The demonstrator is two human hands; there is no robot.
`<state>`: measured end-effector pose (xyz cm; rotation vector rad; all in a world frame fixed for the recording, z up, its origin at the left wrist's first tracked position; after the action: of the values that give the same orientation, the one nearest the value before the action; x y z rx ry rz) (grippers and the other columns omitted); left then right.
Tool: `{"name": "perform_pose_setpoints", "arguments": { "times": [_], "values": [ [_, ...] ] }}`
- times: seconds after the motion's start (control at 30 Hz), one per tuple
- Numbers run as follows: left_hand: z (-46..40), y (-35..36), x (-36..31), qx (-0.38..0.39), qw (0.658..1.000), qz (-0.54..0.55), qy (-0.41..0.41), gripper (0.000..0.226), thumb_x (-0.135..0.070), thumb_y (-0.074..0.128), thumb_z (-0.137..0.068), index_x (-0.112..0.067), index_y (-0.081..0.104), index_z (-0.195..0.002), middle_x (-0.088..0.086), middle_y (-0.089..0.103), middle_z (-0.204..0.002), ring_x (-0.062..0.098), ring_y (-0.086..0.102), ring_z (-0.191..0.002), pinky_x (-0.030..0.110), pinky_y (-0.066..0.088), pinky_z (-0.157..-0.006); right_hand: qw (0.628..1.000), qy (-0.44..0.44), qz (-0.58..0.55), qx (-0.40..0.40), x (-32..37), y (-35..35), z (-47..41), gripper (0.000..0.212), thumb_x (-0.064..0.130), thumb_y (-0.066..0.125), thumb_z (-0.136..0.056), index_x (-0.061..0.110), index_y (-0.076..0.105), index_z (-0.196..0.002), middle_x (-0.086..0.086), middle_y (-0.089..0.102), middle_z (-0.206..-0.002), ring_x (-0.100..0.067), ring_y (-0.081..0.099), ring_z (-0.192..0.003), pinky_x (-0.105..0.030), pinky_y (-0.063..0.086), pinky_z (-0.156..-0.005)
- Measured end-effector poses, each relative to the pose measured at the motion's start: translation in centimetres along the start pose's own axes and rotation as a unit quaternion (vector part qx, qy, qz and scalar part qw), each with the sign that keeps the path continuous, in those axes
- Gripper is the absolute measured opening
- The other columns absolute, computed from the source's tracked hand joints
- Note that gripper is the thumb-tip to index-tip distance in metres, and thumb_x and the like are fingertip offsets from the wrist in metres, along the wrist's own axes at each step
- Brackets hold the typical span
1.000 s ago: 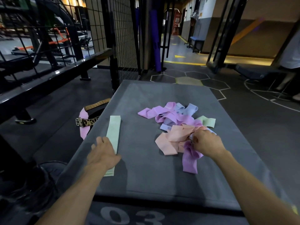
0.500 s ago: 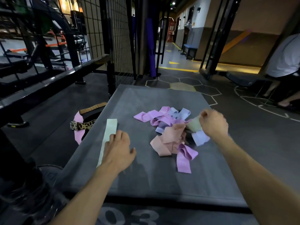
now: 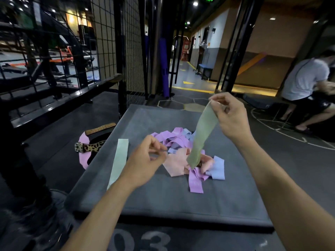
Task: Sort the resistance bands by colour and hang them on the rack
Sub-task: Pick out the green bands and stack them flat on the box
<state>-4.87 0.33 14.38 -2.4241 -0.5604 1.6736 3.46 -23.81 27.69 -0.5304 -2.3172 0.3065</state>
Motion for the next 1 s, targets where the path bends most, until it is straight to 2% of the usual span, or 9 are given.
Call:
{"name": "perform_pose_setpoints", "arguments": {
  "times": [0.07, 0.2, 0.27, 0.4, 0.57, 0.7, 0.8, 0.9, 1.0],
  "values": [
    [1.0, 0.4, 0.2, 0.015, 0.996, 0.086, -0.015, 0.024, -0.012, 0.073, -0.089, -0.021, 0.054, -0.101, -0.017, 0.07, -0.107, 0.002, 0.066, -0.106, 0.023, 0.052, -0.092, 0.997, 0.007, -0.08, 0.007, 1.6, 0.7, 0.6, 0.009, 0.012, 0.062, -0.098, 0.016, 0.069, -0.102, 0.008, 0.066, -0.092, -0.004, 0.06, -0.086, -0.021, 0.048, -0.077],
    [1.9, 1.3, 1.8, 0.101, 0.991, 0.081, -0.038, 0.056, -0.029, 0.077, -0.086, -0.034, 0.05, -0.135, -0.025, 0.056, -0.137, -0.006, 0.05, -0.129, 0.023, 0.043, -0.104, 0.985, -0.005, -0.167, 0.042, 4.8, 3.6, 3.0, 0.01, 0.004, 0.061, -0.098, 0.006, 0.067, -0.106, 0.003, 0.064, -0.091, 0.003, 0.057, -0.083, -0.015, 0.046, -0.077],
    [1.9, 1.5, 2.5, 0.152, 0.978, 0.127, -0.064, 0.048, -0.028, 0.074, -0.09, -0.025, 0.055, -0.135, -0.014, 0.062, -0.136, 0.004, 0.055, -0.128, 0.027, 0.046, -0.105, 0.981, -0.014, -0.184, 0.062, 5.8, 5.5, 4.0, 0.011, 0.002, 0.061, -0.097, 0.006, 0.067, -0.104, 0.009, 0.064, -0.091, 0.003, 0.058, -0.084, -0.015, 0.046, -0.078],
    [3.3, 2.2, 4.9, 0.244, 0.946, 0.154, -0.149, 0.029, -0.022, 0.06, -0.1, -0.003, 0.064, -0.122, 0.013, 0.074, -0.113, 0.031, 0.071, -0.105, 0.035, 0.055, -0.095, 0.977, 0.007, -0.202, 0.068, 5.4, 8.3, 5.2, 0.01, 0.004, 0.061, -0.098, 0.01, 0.068, -0.102, 0.025, 0.065, -0.085, 0.005, 0.059, -0.083, -0.016, 0.049, -0.076],
    [4.5, 1.1, 8.9, 0.318, 0.92, 0.065, -0.219, 0.025, -0.017, 0.055, -0.103, -0.003, 0.063, -0.122, 0.008, 0.075, -0.113, 0.019, 0.07, -0.103, 0.017, 0.051, -0.081, 0.956, 0.074, -0.283, -0.004, 3.2, 8.4, 5.7, 0.01, 0.009, 0.061, -0.099, 0.011, 0.068, -0.106, 0.009, 0.068, -0.092, -0.002, 0.06, -0.08, -0.019, 0.05, -0.069],
    [3.8, -1.4, 12.5, 0.253, 0.932, 0.01, -0.258, 0.015, -0.012, 0.052, -0.104, -0.011, 0.064, -0.111, 0.0, 0.075, -0.106, 0.015, 0.072, -0.091, 0.028, 0.049, -0.075, 0.929, 0.142, -0.342, 0.009, 0.8, 9.6, 6.4, 0.013, 0.017, 0.06, -0.1, 0.023, 0.071, -0.103, 0.005, 0.068, -0.091, -0.019, 0.058, -0.083, -0.034, 0.048, -0.073],
    [2.6, -2.4, 13.2, 0.163, 0.948, 0.03, -0.271, 0.012, -0.006, 0.049, -0.104, -0.01, 0.057, -0.112, 0.01, 0.071, -0.101, 0.02, 0.069, -0.073, 0.027, 0.053, -0.057, 0.888, 0.201, -0.408, 0.071, 0.2, 11.2, 7.7, 0.013, 0.015, 0.055, -0.101, 0.02, 0.068, -0.102, 0.004, 0.068, -0.077, -0.014, 0.061, -0.067, -0.026, 0.049, -0.063],
    [0.9, -3.8, 13.0, 0.067, 0.97, 0.053, -0.228, 0.02, 0.007, 0.045, -0.101, -0.011, 0.054, -0.096, 0.013, 0.066, -0.093, 0.018, 0.066, -0.062, 0.028, 0.047, -0.051, 0.847, 0.215, -0.428, 0.229, 0.1, 13.0, 9.6, 0.011, 0.03, 0.07, -0.091, 0.02, 0.071, -0.095, -0.001, 0.066, -0.084, -0.019, 0.057, -0.076, -0.029, 0.045, -0.069],
    [-0.5, -5.9, 11.4, -0.021, 0.994, -0.013, -0.11, 0.038, 0.018, 0.056, -0.086, -0.018, 0.068, -0.091, -0.003, 0.071, -0.094, 0.015, 0.069, -0.083, 0.033, 0.055, -0.074, 0.822, 0.128, -0.274, 0.483, 0.9, 14.5, 13.1, 0.014, 0.034, 0.076, -0.086, 0.023, 0.075, -0.094, -0.002, 0.065, -0.088, -0.018, 0.056, -0.086, -0.03, 0.042, -0.078]
  ]
}}
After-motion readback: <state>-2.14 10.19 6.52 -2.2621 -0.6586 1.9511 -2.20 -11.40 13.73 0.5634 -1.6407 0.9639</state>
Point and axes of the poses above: each hand's wrist, its own z-axis away from the middle knuckle, its own y-axis out of the palm, x = y × z, the point moved 9 cm from there along -z, towards the middle knuckle
